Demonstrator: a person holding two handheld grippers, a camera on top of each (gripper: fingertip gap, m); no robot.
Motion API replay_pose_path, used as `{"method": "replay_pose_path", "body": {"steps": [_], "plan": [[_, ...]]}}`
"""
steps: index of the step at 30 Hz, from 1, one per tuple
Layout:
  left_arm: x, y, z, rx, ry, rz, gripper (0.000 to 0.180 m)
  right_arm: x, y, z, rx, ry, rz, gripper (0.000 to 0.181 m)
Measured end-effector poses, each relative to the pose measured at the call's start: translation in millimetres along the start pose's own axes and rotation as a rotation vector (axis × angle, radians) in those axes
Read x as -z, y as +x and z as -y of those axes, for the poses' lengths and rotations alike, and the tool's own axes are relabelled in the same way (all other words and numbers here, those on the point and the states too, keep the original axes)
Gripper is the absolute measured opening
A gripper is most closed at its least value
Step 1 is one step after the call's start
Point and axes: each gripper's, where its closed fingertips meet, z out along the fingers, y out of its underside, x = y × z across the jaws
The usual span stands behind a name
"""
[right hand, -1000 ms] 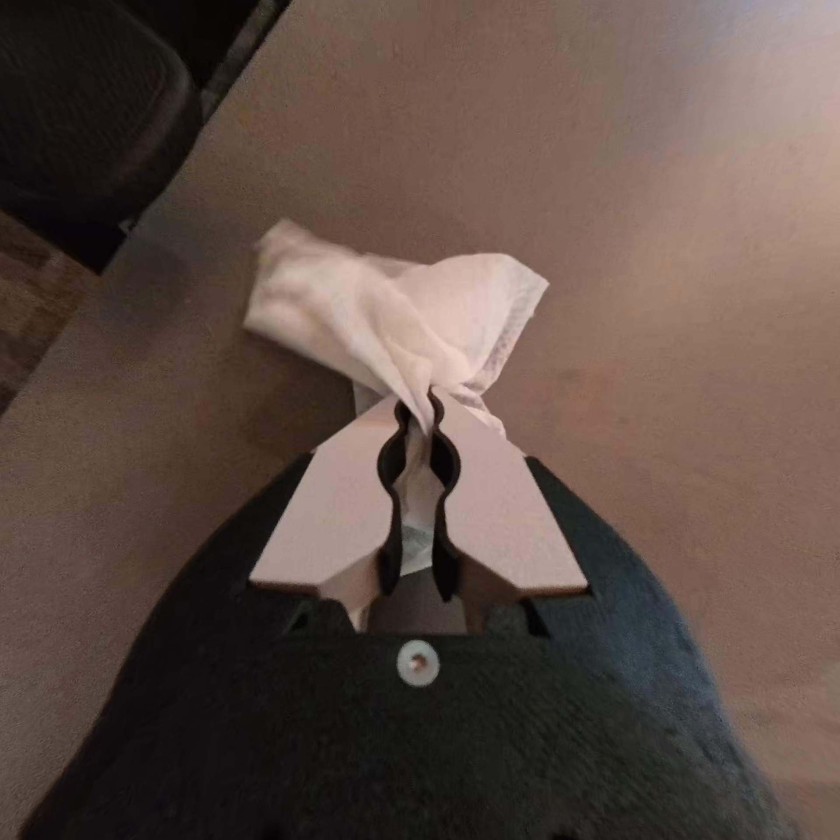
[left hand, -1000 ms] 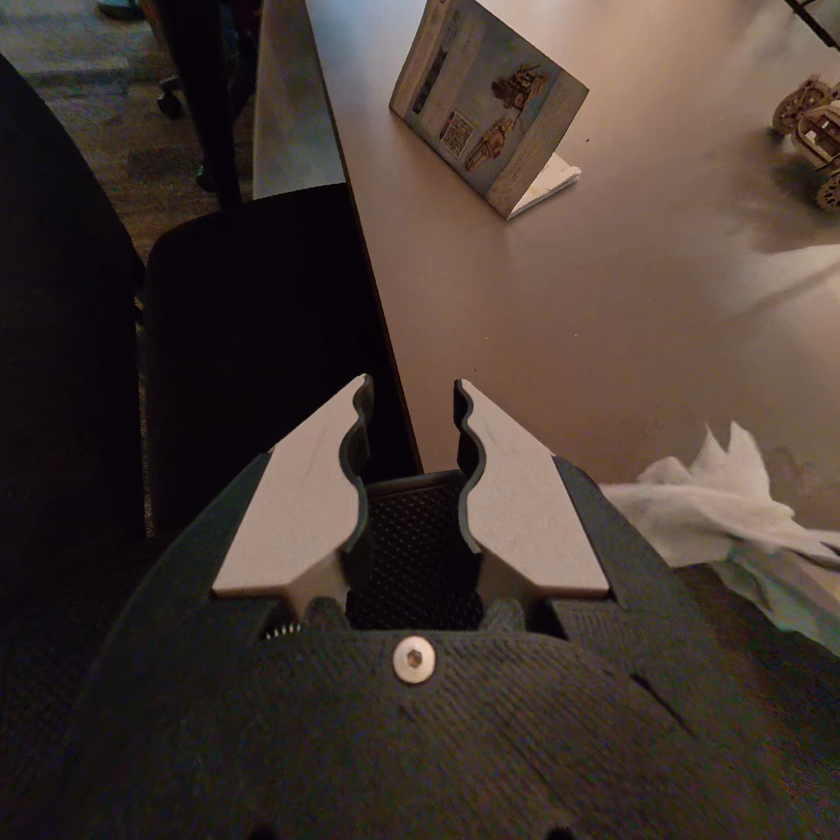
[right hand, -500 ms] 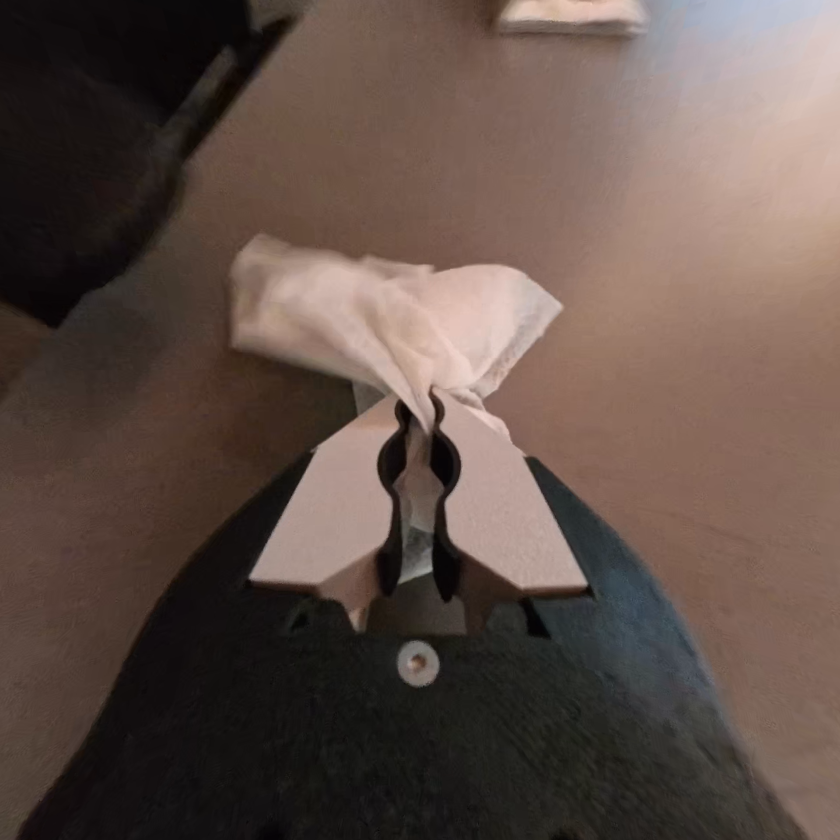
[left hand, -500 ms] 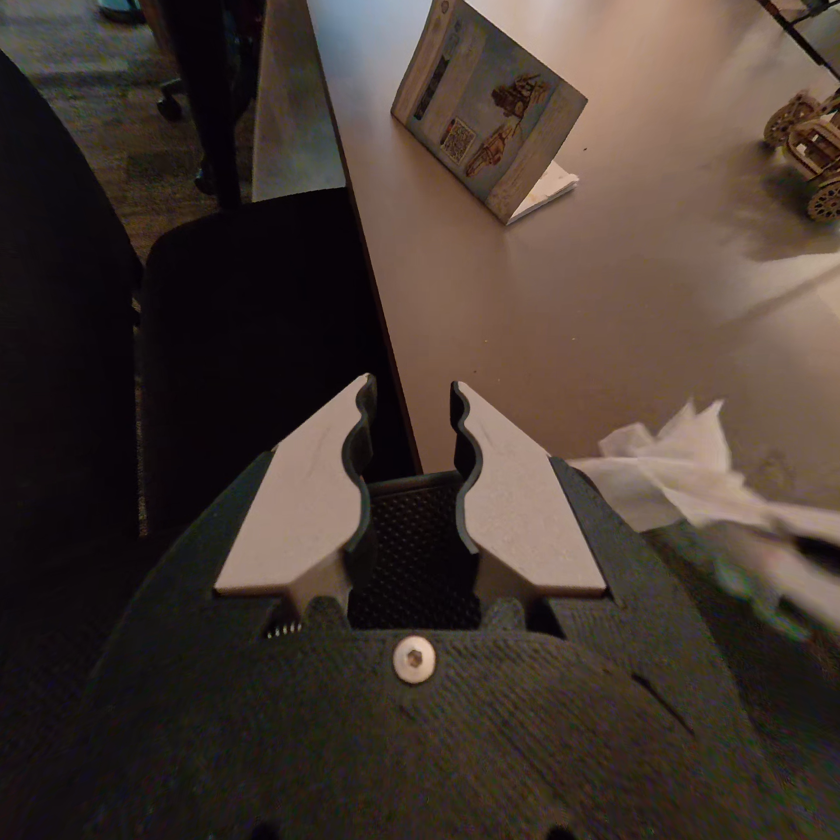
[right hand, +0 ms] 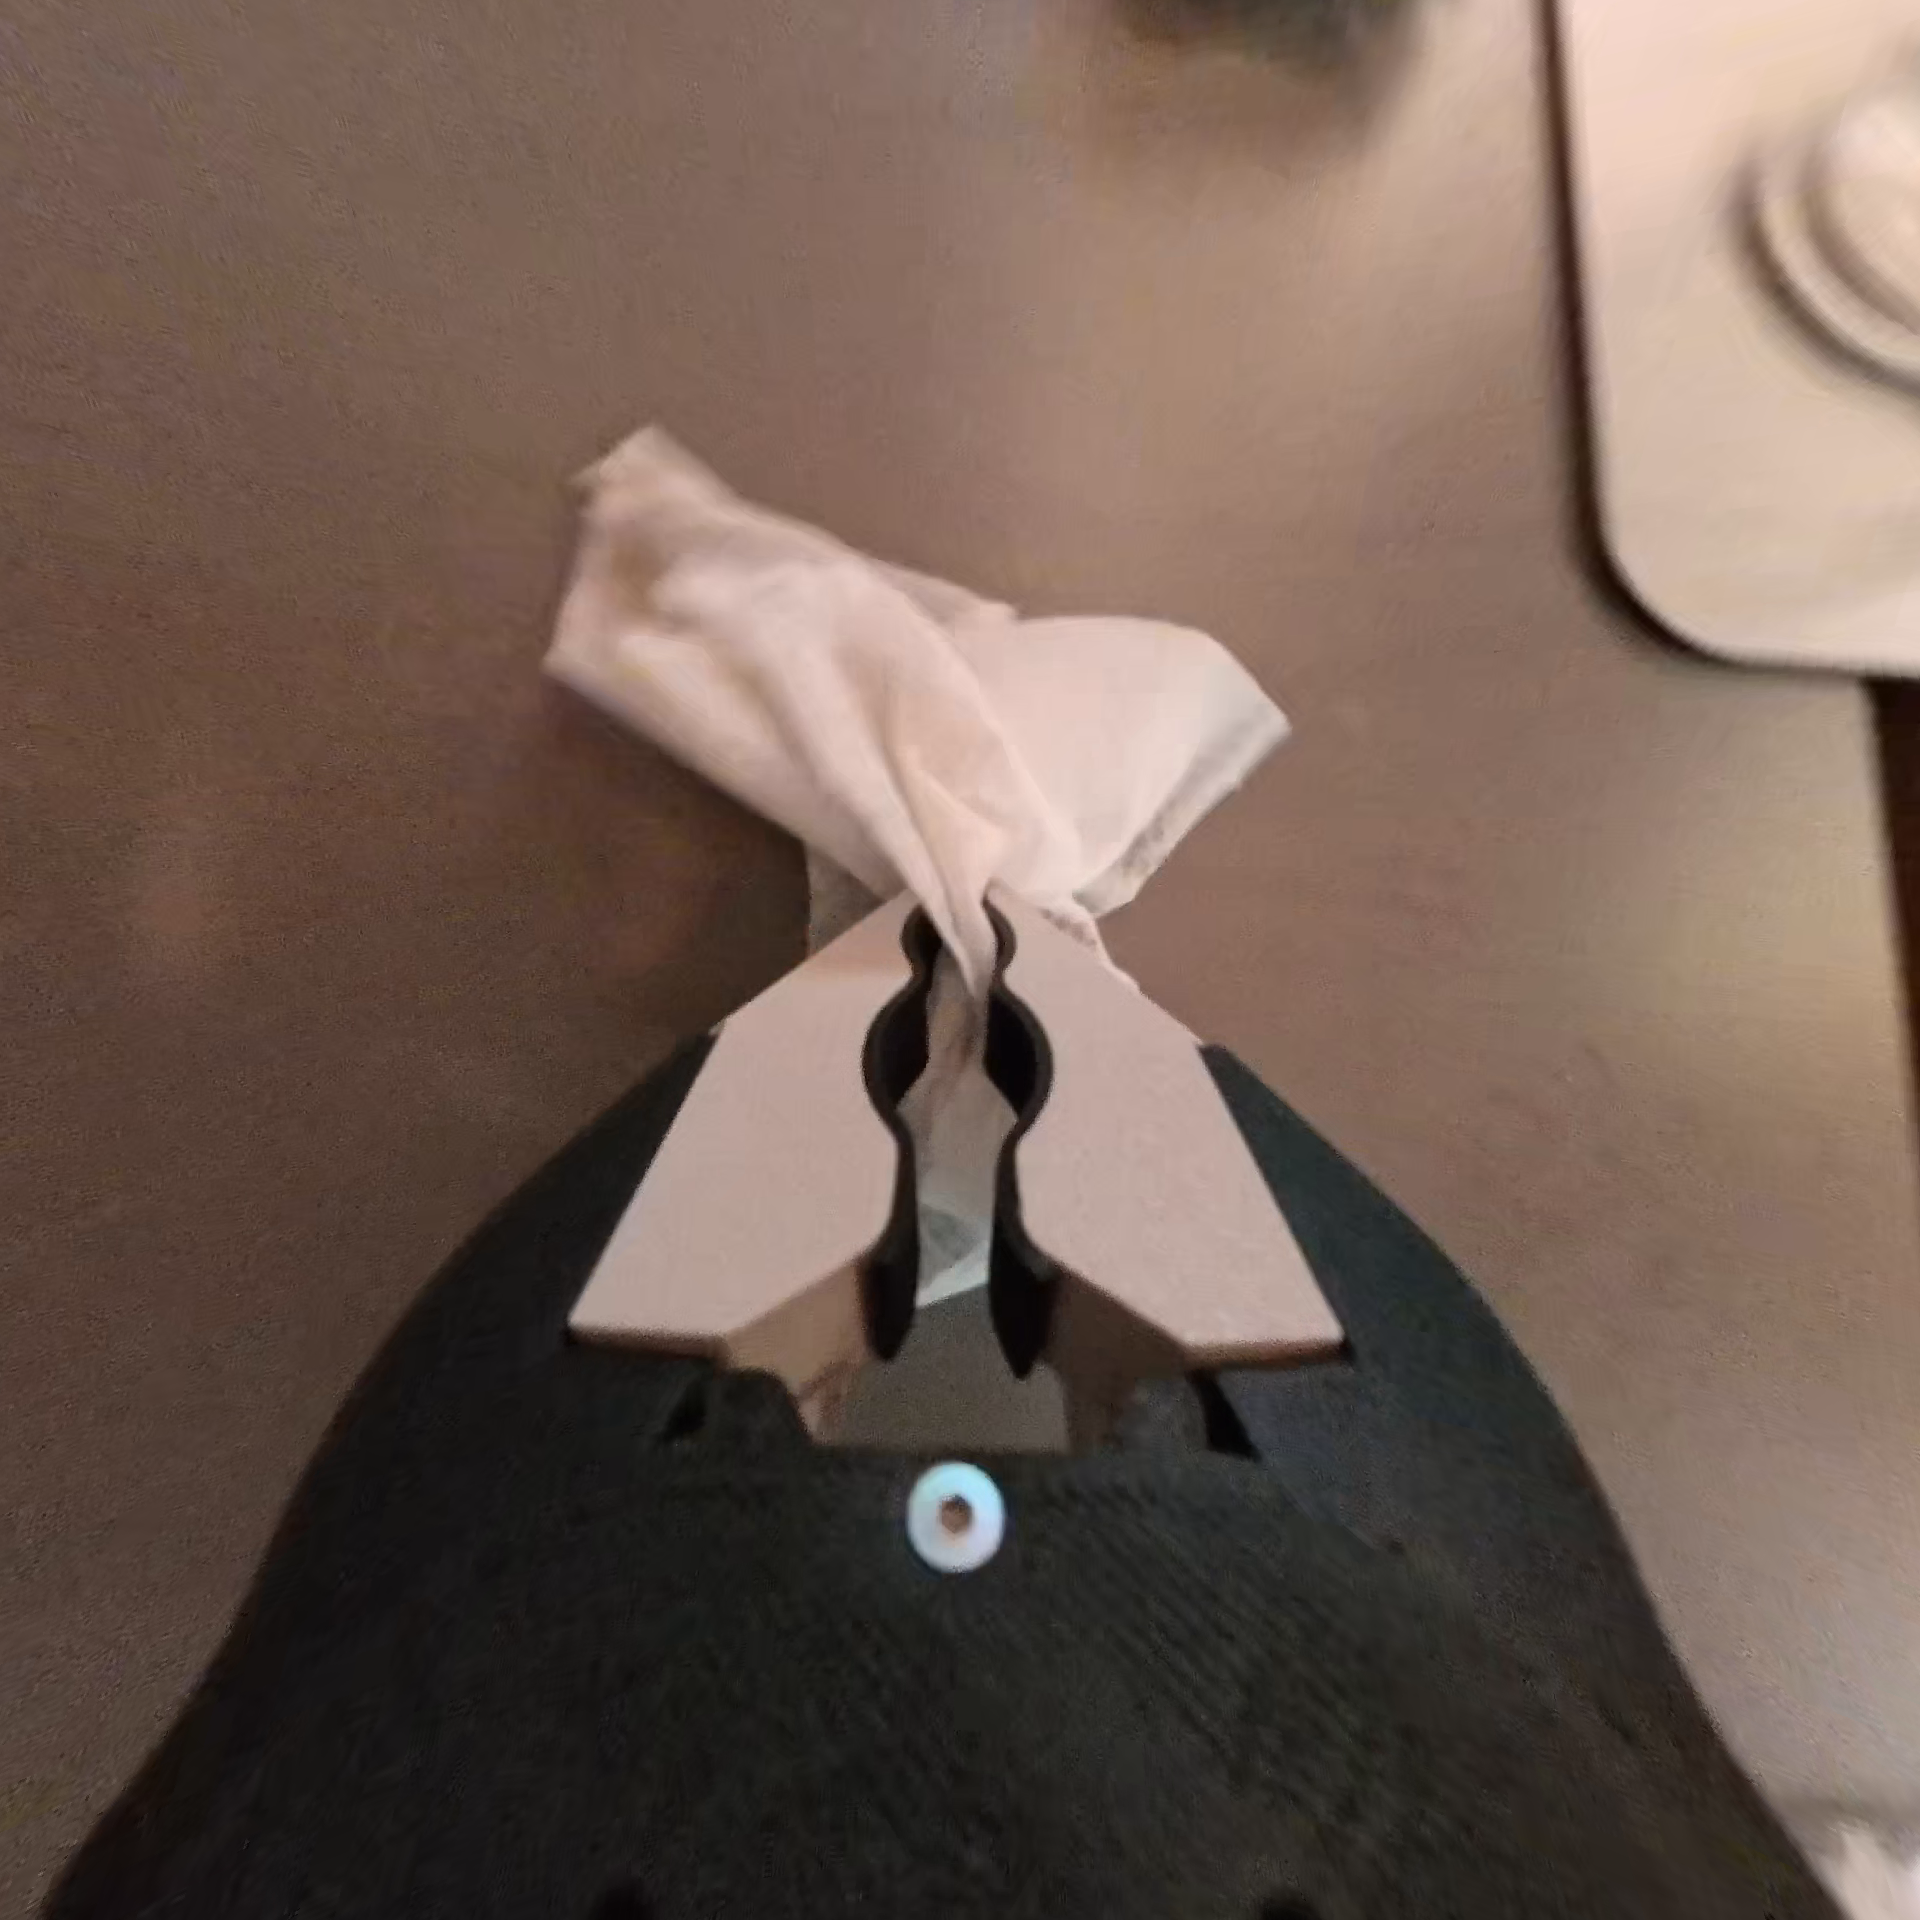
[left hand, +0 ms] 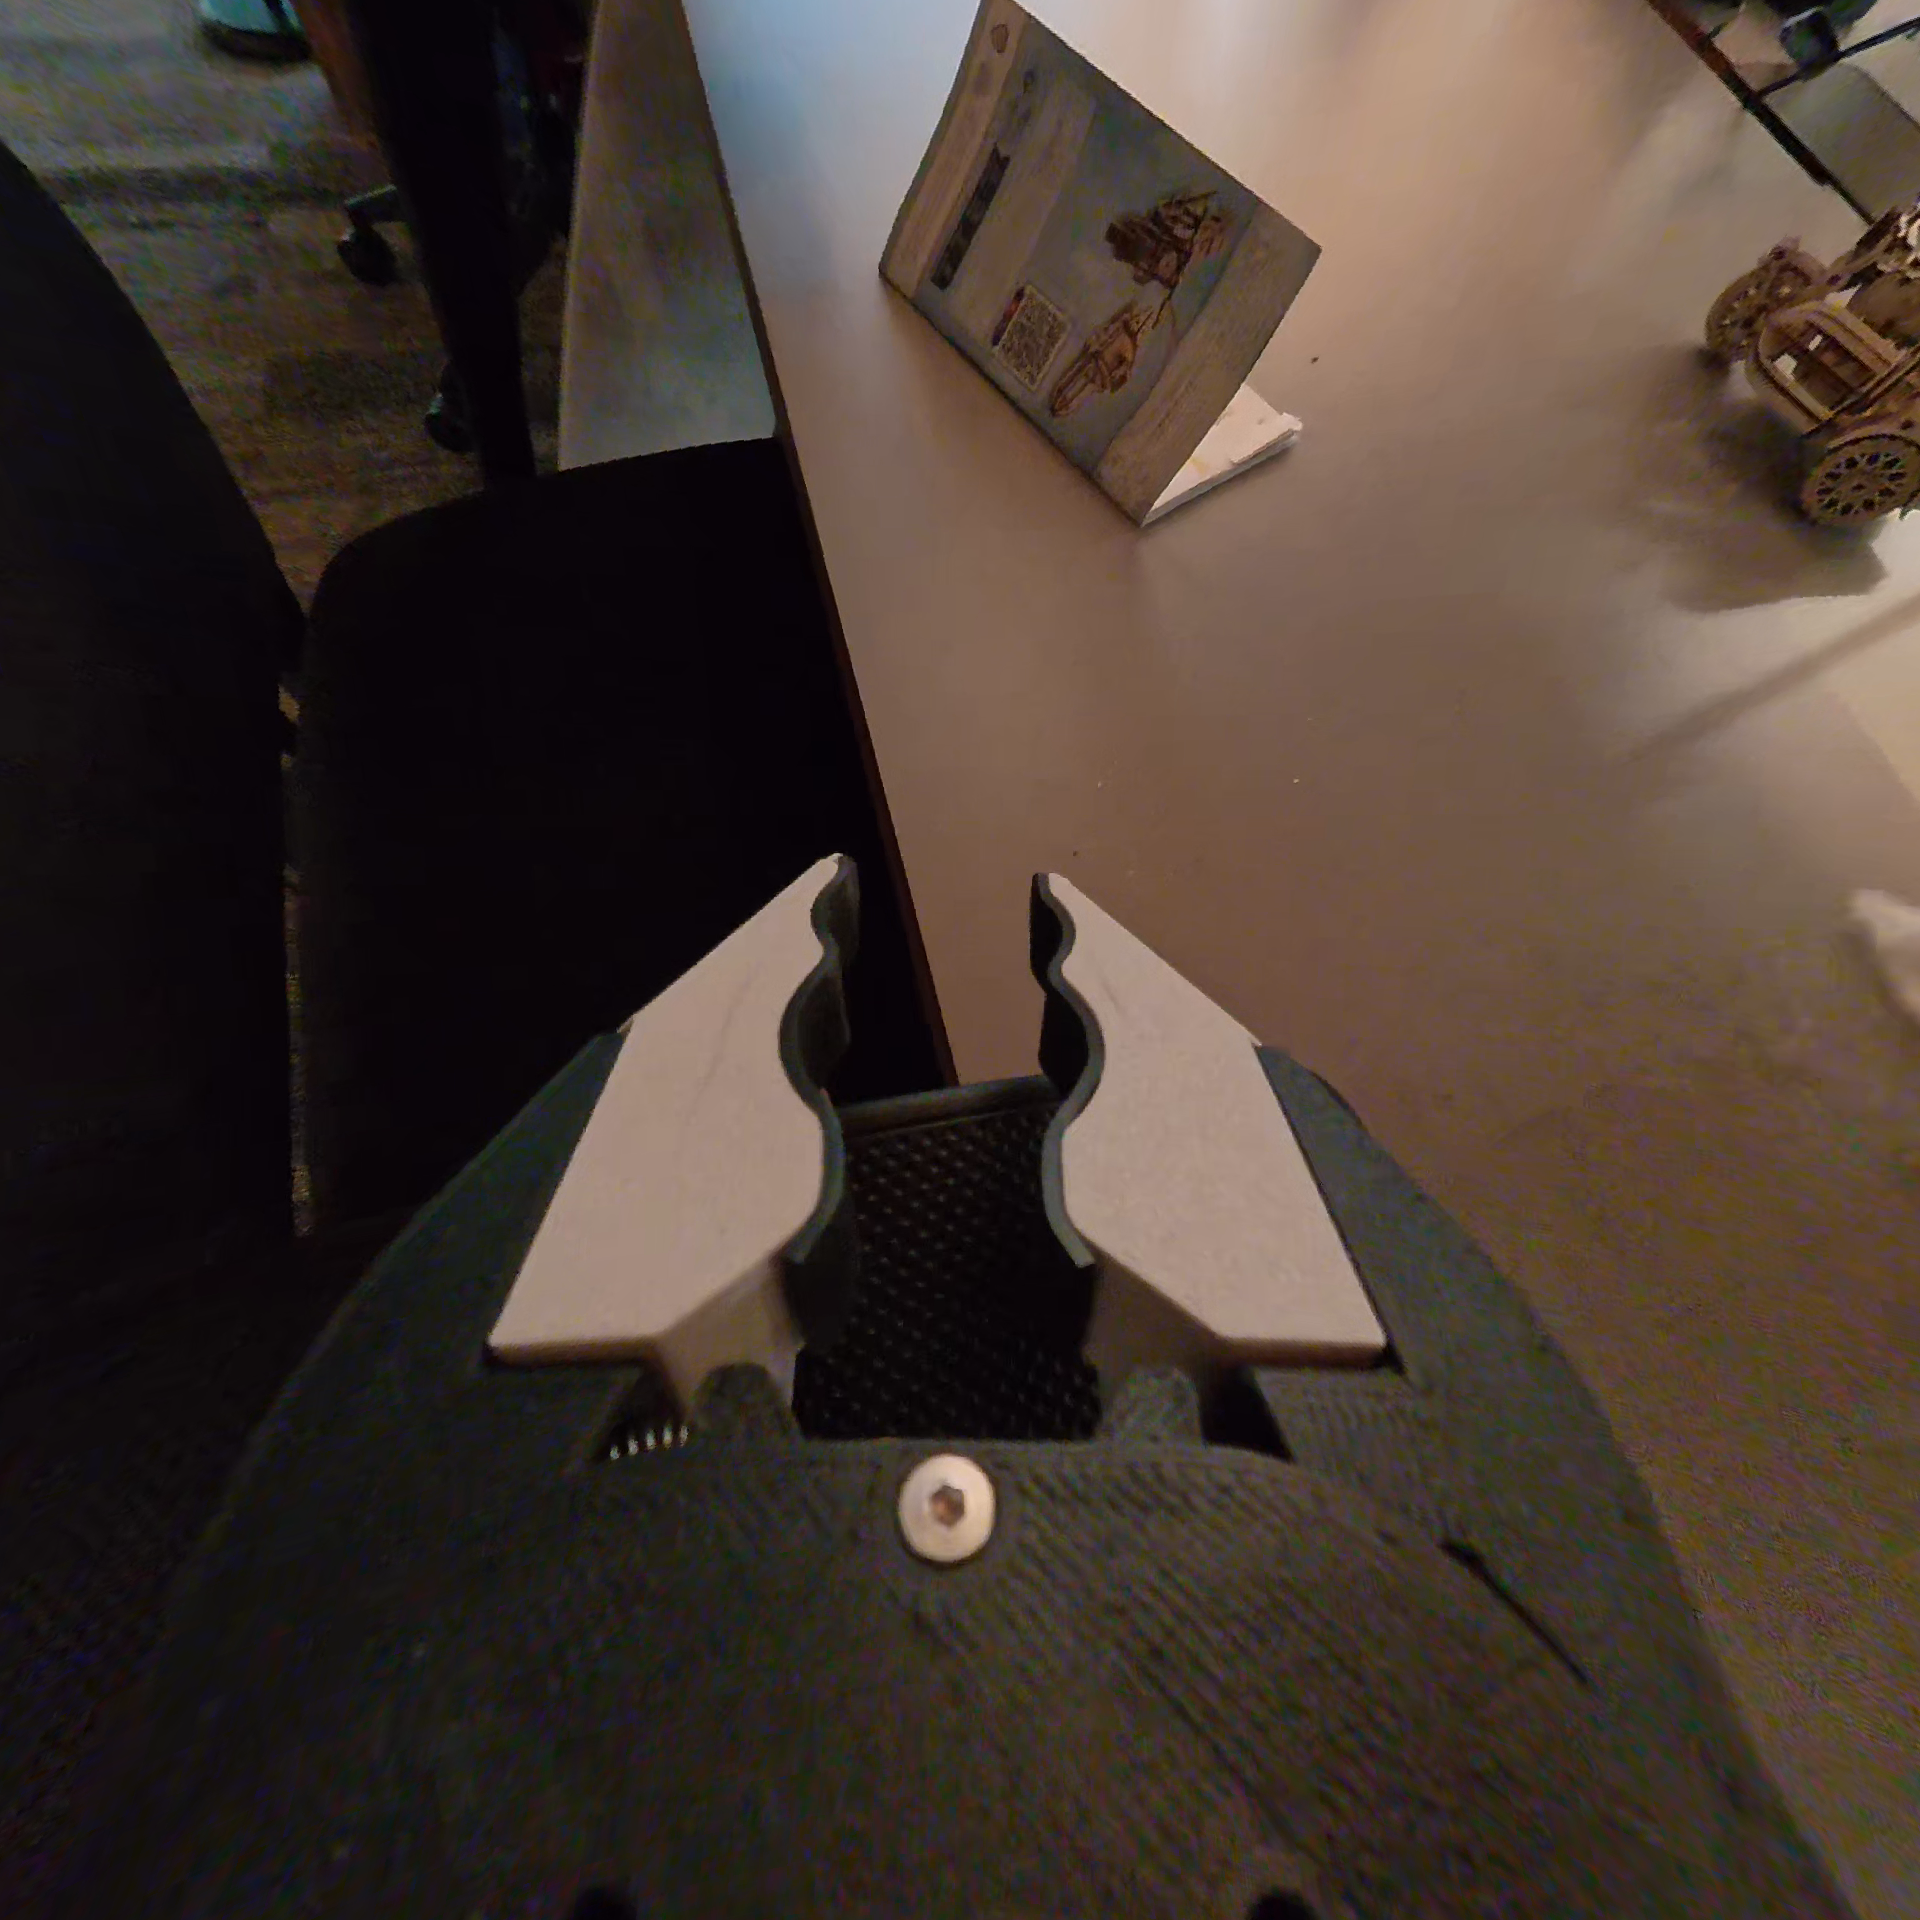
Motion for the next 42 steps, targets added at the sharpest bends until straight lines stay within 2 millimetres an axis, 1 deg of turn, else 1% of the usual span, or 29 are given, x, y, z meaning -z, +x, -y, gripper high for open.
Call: {"method": "replay_pose_path", "body": {"steps": [1, 2, 3, 4, 7, 8, 9, 10, 11, 12, 14, 17, 19, 21, 22, 23, 25, 27, 28, 29, 31, 32, 33, 35, 37, 38, 40, 41, 42], "plan": [[0, 0, 0, 0.002, 0.001, -0.002, 0.029, 11, 6, -13, -0.001, -0.02, -0.001, 0.003], [0, 0, 0, 0.004, 0.003, -0.003, 0.029, 24, 0, -27, 0.026, -0.038, 0.01, 0.002], [0, 0, 0, 0.005, 0.005, -0.004, 0.029, 38, -17, -42, 0.068, -0.052, 0.04, 0.002], [0, 0, 0, 0.006, 0.006, -0.004, 0.029, 54, -41, -57, 0.103, -0.062, 0.09, 0.002], [0, 0, 1, 0.009, 0.008, -0.006, 0.029, 106, -141, -102, 0.226, -0.086, 0.292, 0.002], [0, 0, 1, 0.009, 0.009, -0.006, 0.029, 120, -168, -114, 0.275, -0.098, 0.338, 0.002], [0, 0, 1, 0.009, 0.009, -0.005, 0.028, 129, -186, -122, 0.292, -0.116, 0.363, 0.002], [0, 0, 1, 0.009, 0.008, -0.005, 0.028, 134, -194, -125, 0.265, -0.136, 0.366, 0.002], [0, 0, 1, 0.008, 0.007, -0.004, 0.028, 136, -196, -124, 0.212, -0.148, 0.364, 0.002], [0, 0, 1, 0.008, 0.007, -0.004, 0.028, 138, -196, -119, 0.161, -0.149, 0.374, 0.008], [0, 0, 1, 0.006, 0.007, -0.004, 0.028, 145, -194, -104, 0.125, -0.118, 0.405, 0.018], [0, 0, 1, 0.009, 0.01, -0.006, 0.028, 154, -188, -90, 0.211, -0.054, 0.418, 0.031], [0, 0, 1, 0.009, 0.009, -0.006, 0.028, 157, -187, -91, 0.281, -0.034, 0.404, 0.039], [0, 0, 1, 0.008, 0.008, -0.005, 0.028, 160, -185, -94, 0.287, -0.036, 0.376, 0.043], [0, 0, 1, 0.008, 0.008, -0.005, 0.028, 161, -185, -93, 0.271, -0.032, 0.364, 0.043], [0, 0, 0, 0.008, 0.009, -0.006, 0.028, 161, -185, -89, 0.266, -0.019, 0.345, 0.036], [1, 0, 0, 0.009, 0.011, -0.008, 0.028, 155, -174, -76, 0.305, 0.024, 0.242, 0.023], [1, 0, 1, 0.01, 0.011, -0.009, 0.028, 146, -166, -64, 0.369, 0.05, 0.171, 0.011], [0, 0, 1, 0.009, 0.011, -0.008, 0.028, 138, -163, -64, 0.419, 0.043, 0.125, 0.004], [0, 0, 0, 0.008, 0.011, -0.006, 0.028, 127, -160, -69, 0.491, 0.016, 0.067, 0.0], [1, 0, 0, 0.006, 0.011, -0.005, 0.028, 109, -167, -93, 0.647, -0.058, 0.0, 0.0], [1, 0, 0, 0.006, 0.011, -0.006, 0.028, 106, -173, -97, 0.716, -0.03, -0.052, 0.0], [1, 0, 0, 0.007, 0.01, -0.005, 0.028, 107, -183, -96, 0.807, 0.034, -0.103, 0.0], [0, 0, 0, 0.005, 0.01, -0.005, 0.028, 114, -210, -99, 0.966, 0.121, -0.13, 0.0], [1, 0, 0, 0.005, 0.011, -0.004, 0.028, 122, -232, -105, 1.026, 0.18, -0.137, 0.0], [1, 0, 0, 0.005, 0.011, -0.004, 0.028, 124, -239, -106, 1.054, 0.199, -0.14, 0.0], [1, 0, 0, 0.005, 0.01, -0.004, 0.028, 124, -242, -105, 1.098, 0.209, -0.132, 0.0], [0, 0, 0, 0.005, 0.009, -0.003, 0.028, 121, -241, -102, 1.106, 0.217, -0.11, 0.0], [0, 0, 0, 0.005, 0.009, -0.004, 0.028, 115, -233, -96, 1.108, 0.221, -0.114, 0.0]]}}
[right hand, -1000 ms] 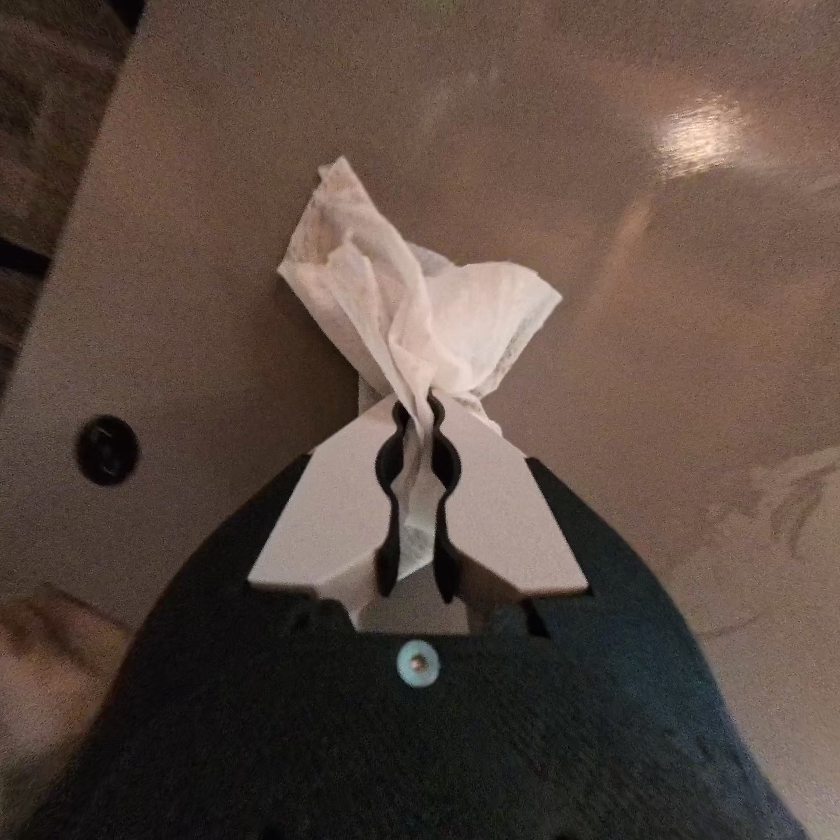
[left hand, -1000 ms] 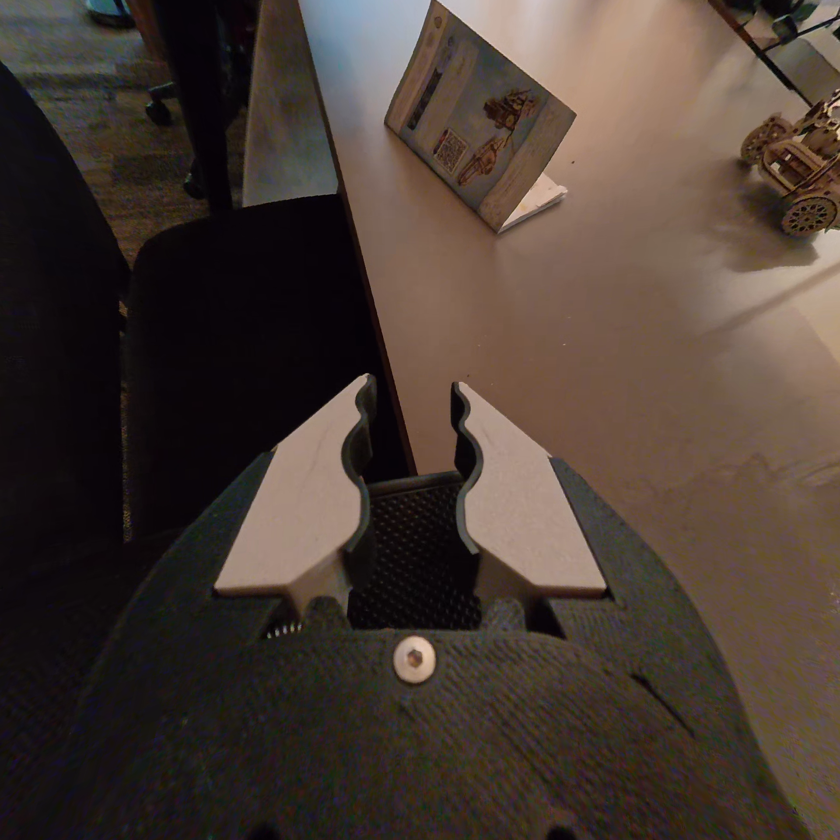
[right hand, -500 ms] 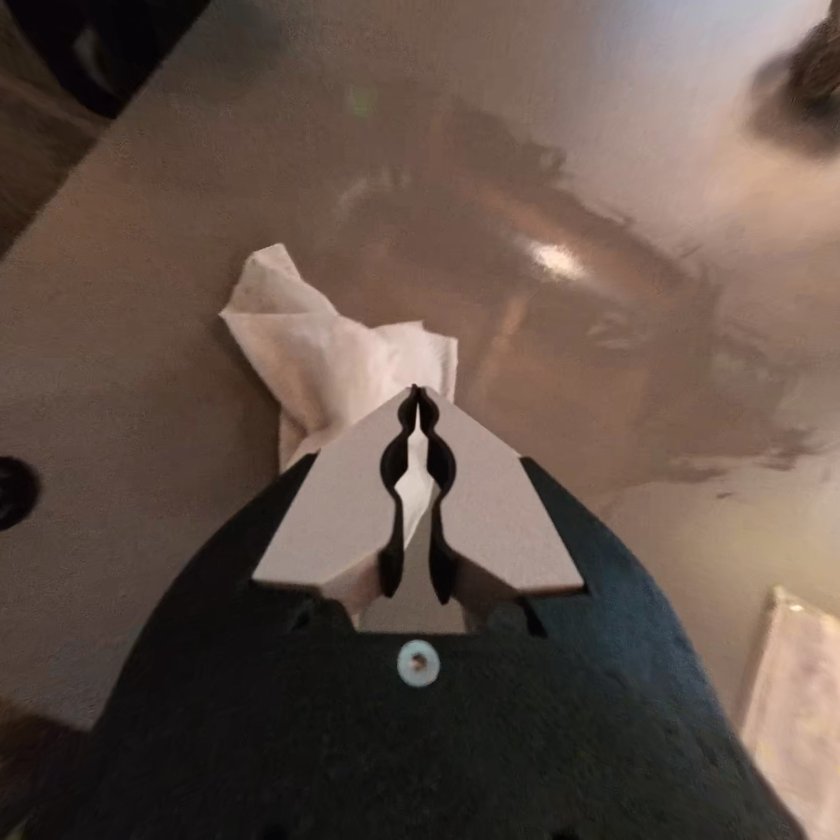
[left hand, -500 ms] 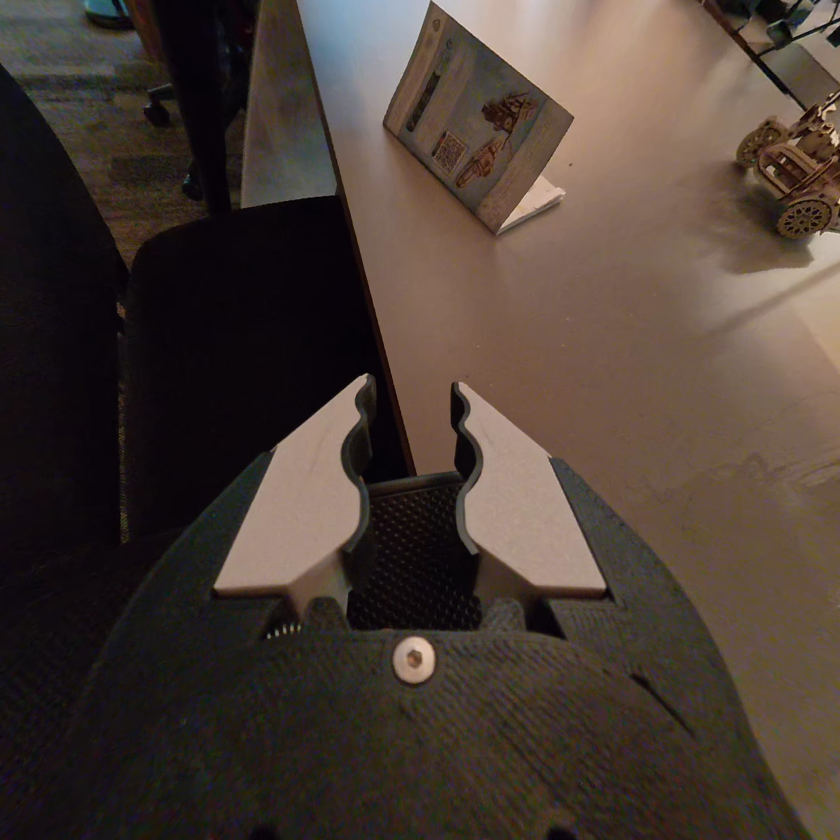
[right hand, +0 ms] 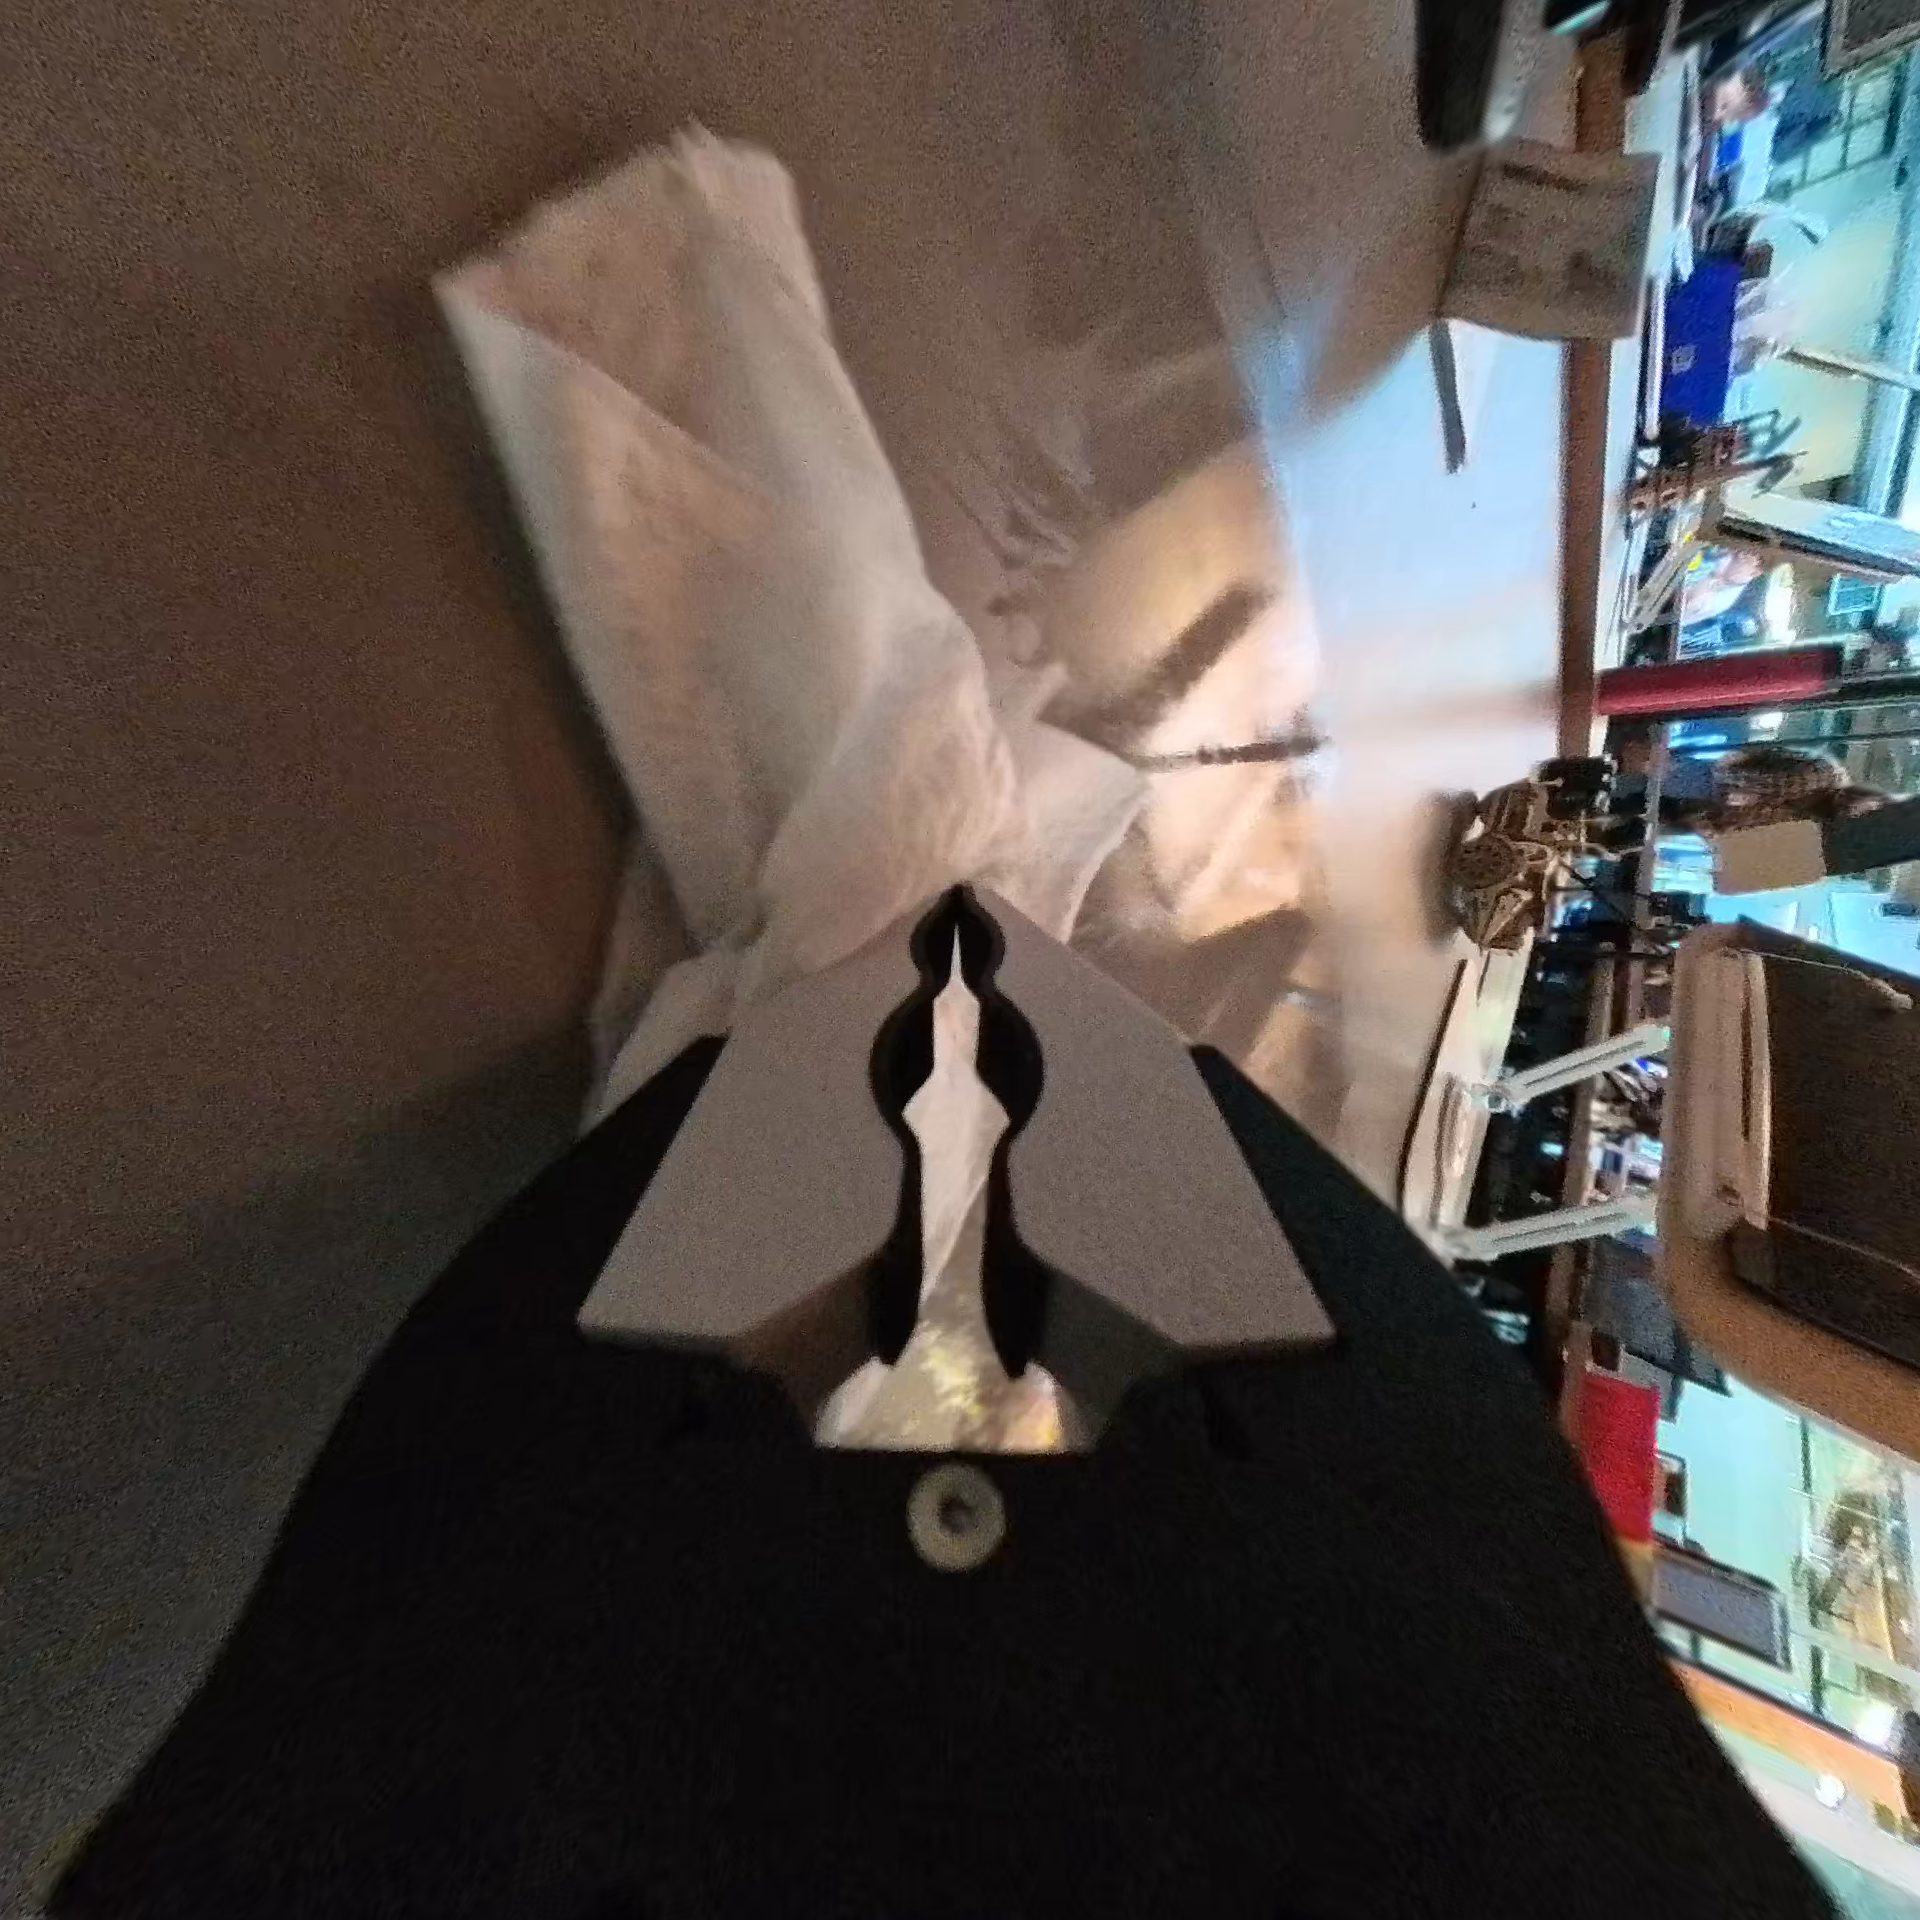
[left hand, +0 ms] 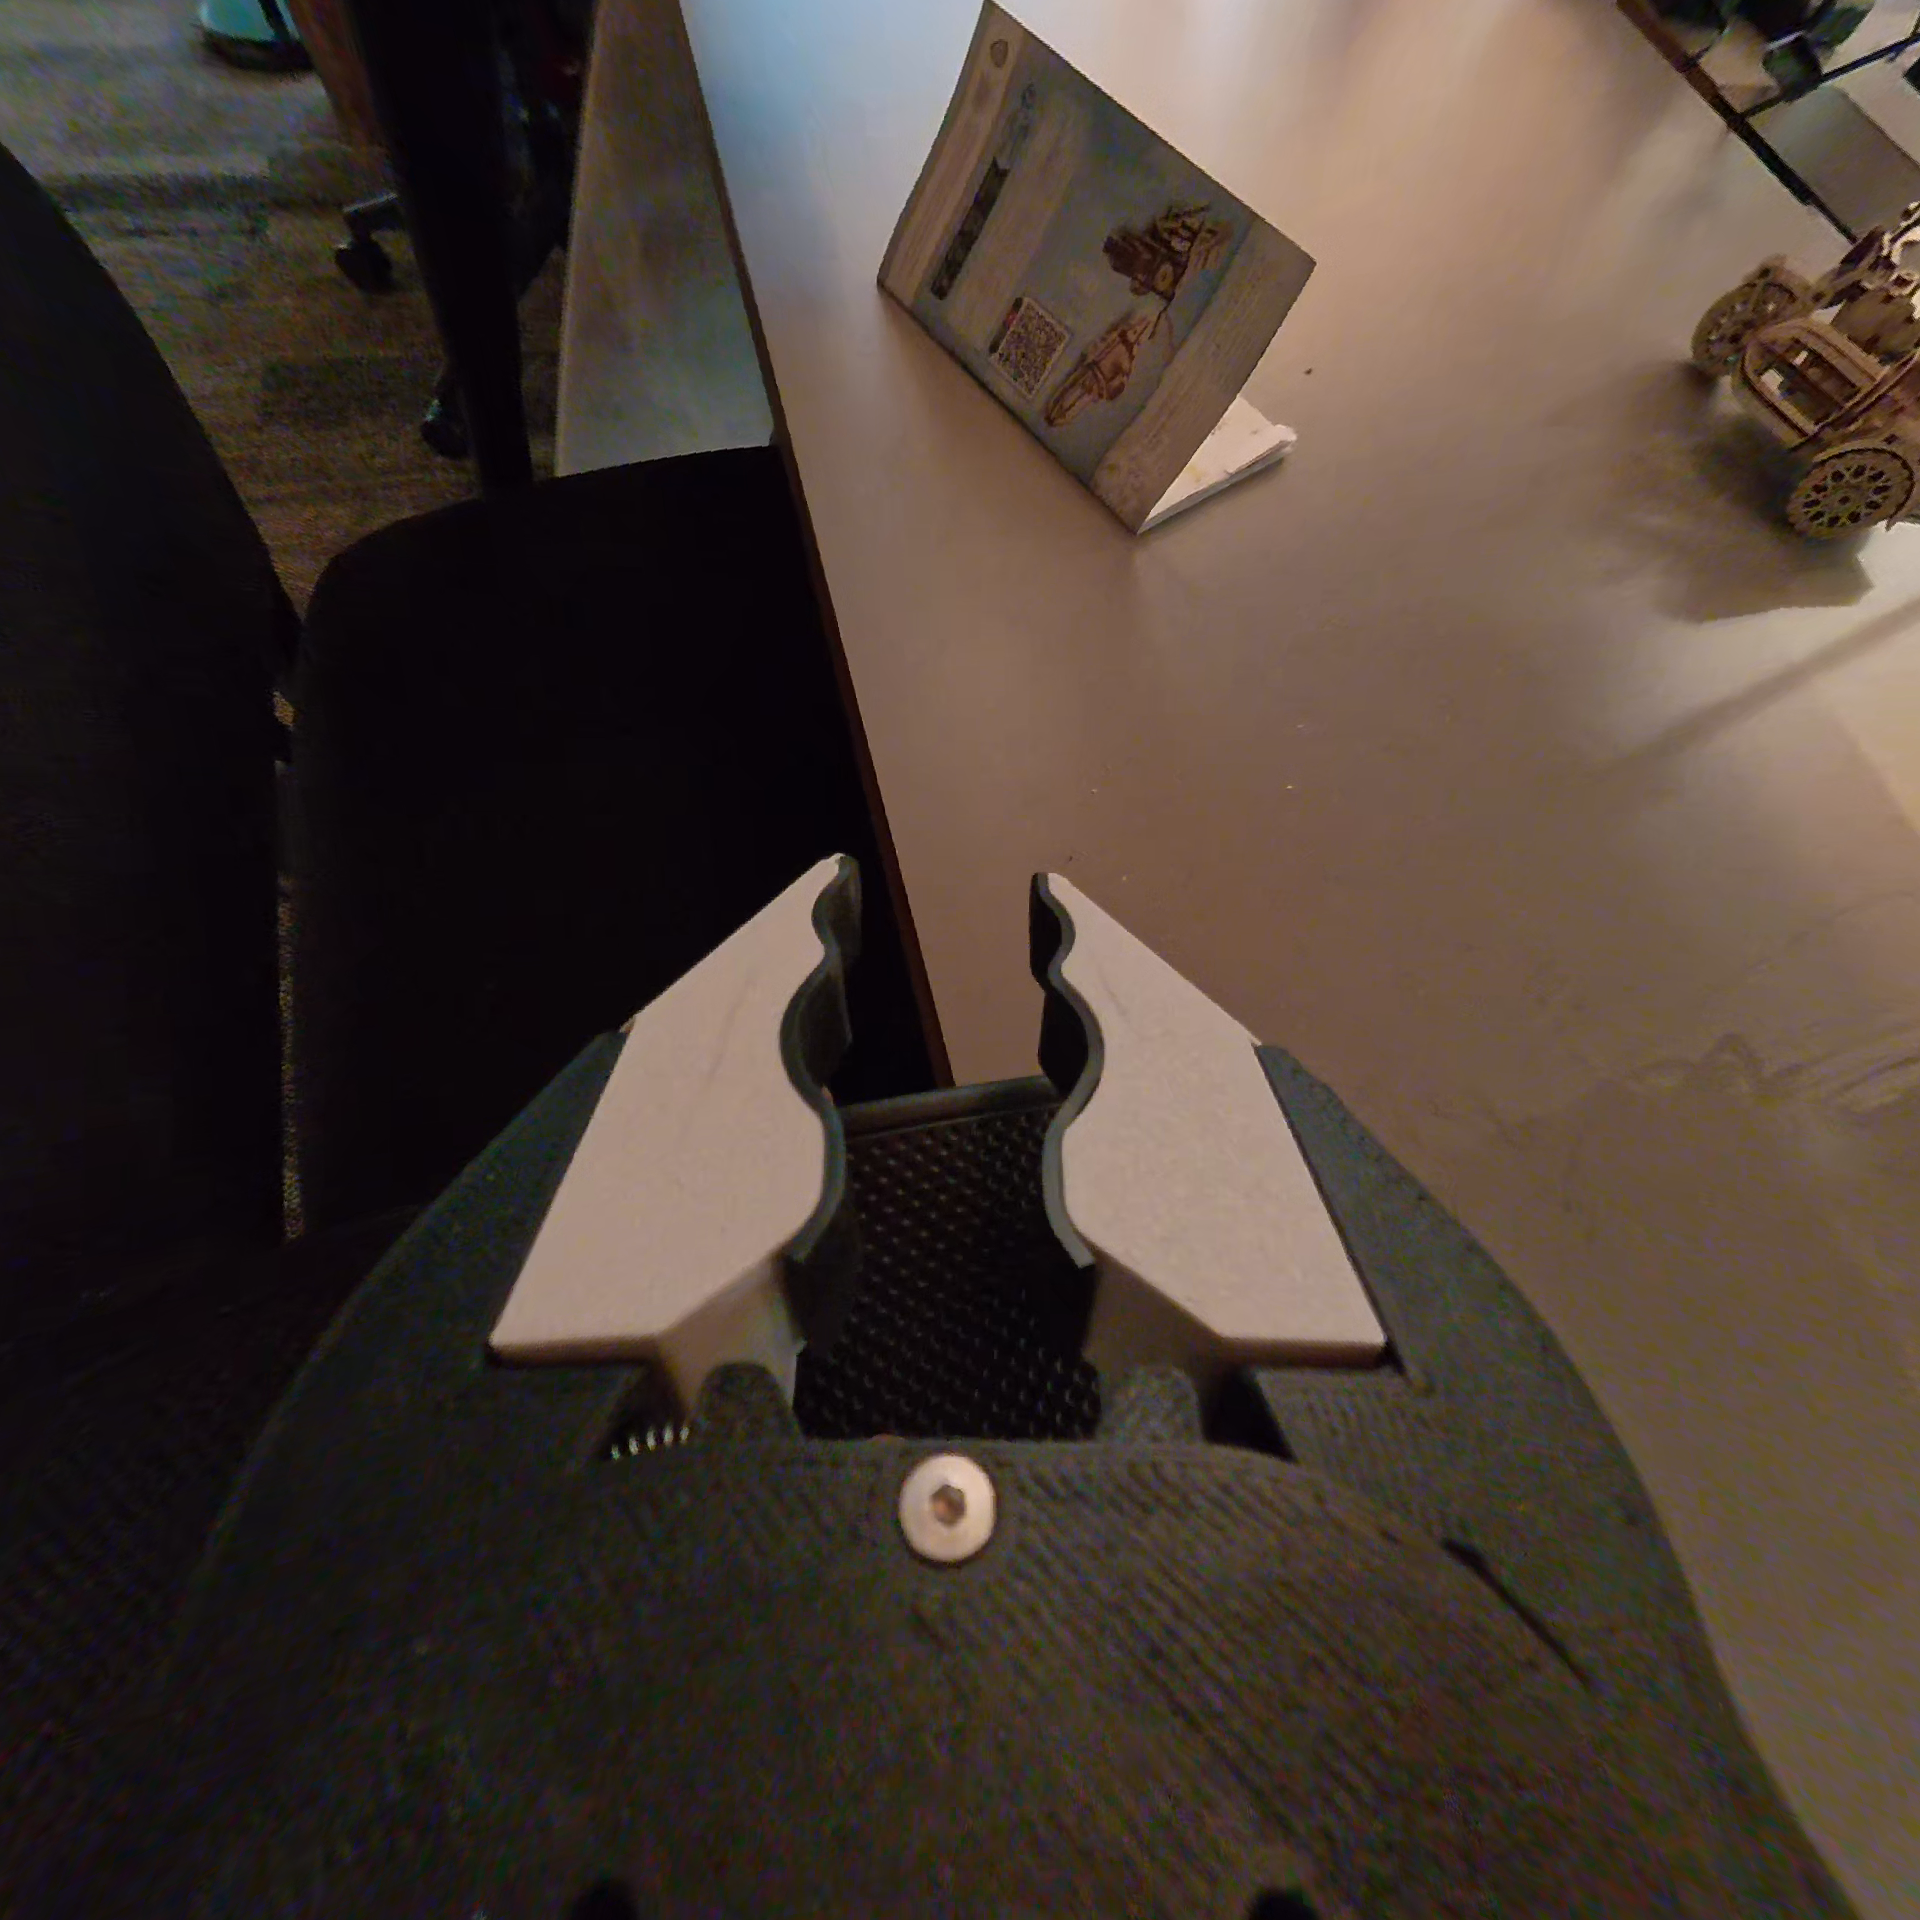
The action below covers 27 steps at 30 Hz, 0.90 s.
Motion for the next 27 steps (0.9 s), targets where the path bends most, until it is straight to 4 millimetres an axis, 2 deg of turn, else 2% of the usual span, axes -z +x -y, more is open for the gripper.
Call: {"method": "replay_pose_path", "body": {"steps": [3, 5, 6, 8, 10, 11, 12, 13, 15, 17, 18, 19, 20, 21, 23, 25, 27], "plan": [[0, 0, 0, 0.001, 0.003, -0.003, 0.028, -43, 49, -44, -0.014, -0.132, -0.099, 0.0], [0, 0, 0, 0.001, 0.002, -0.002, 0.028, -65, 85, -94, -0.099, -0.297, -0.147, 0.0], [0, 0, 0, 0.002, 0.002, -0.002, 0.028, -67, 97, -122, -0.156, -0.386, -0.164, 0.0], [0, 0, 0, 0.002, 0.002, -0.003, 0.028, -53, 104, -167, -0.205, -0.52, -0.179, 0.0], [0, 0, 0, 0.005, 0.002, -0.006, 0.028, -26, 91, -185, -0.135, -0.556, -0.182, 0.0], [0, 0, 0, 0.007, 0.003, -0.008, 0.028, -11, 79, -184, -0.075, -0.546, -0.181, 0.0], [0, 0, 0, 0.008, 0.005, -0.009, 0.028, 2, 65, -173, -0.018, -0.516, -0.174, 0.0], [1, 1, 0, 0.009, 0.008, -0.01, 0.028, 14, 49, -156, 0.03, -0.469, -0.157, 0.0], [1, 1, 0, 0.007, 0.011, -0.009, 0.028, 24, 21, -104, 0.066, -0.331, -0.112, 0.0], [0, 1, 0, 0.005, 0.009, -0.007, 0.028, 12, 5, -37, 0.085, -0.152, -0.076, 0.0], [0, 1, 0, 0.004, 0.006, -0.006, 0.028, -2, 4, -6, 0.101, -0.07, -0.068, 0.0], [0, 1, 0, 0.002, 0.002, -0.006, 0.029, -20, 11, 14, 0.098, -0.028, -0.075, 0.0], [0, 1, 0, -0.002, -0.003, -0.006, 0.029, -42, 25, 22, 0.075, -0.023, -0.093, 0.0], [0, 2, 0, -0.011, -0.013, -0.005, 0.031, -63, 42, 19, 0.052, -0.053, -0.114, 0.0], [0, 4, -4, -0.038, -0.059, 0.008, 0.038, -91, 69, 3, -0.013, -0.13, -0.09, 0.0], [9, 18, -9, -0.059, -0.093, 0.003, 0.037, -89, 81, -7, -0.117, -0.139, -0.013, 0.0], [31, 49, -9, -0.109, -0.053, -0.043, 0.037, -66, 101, -10, -0.29, -0.089, -0.007, 0.0]]}}
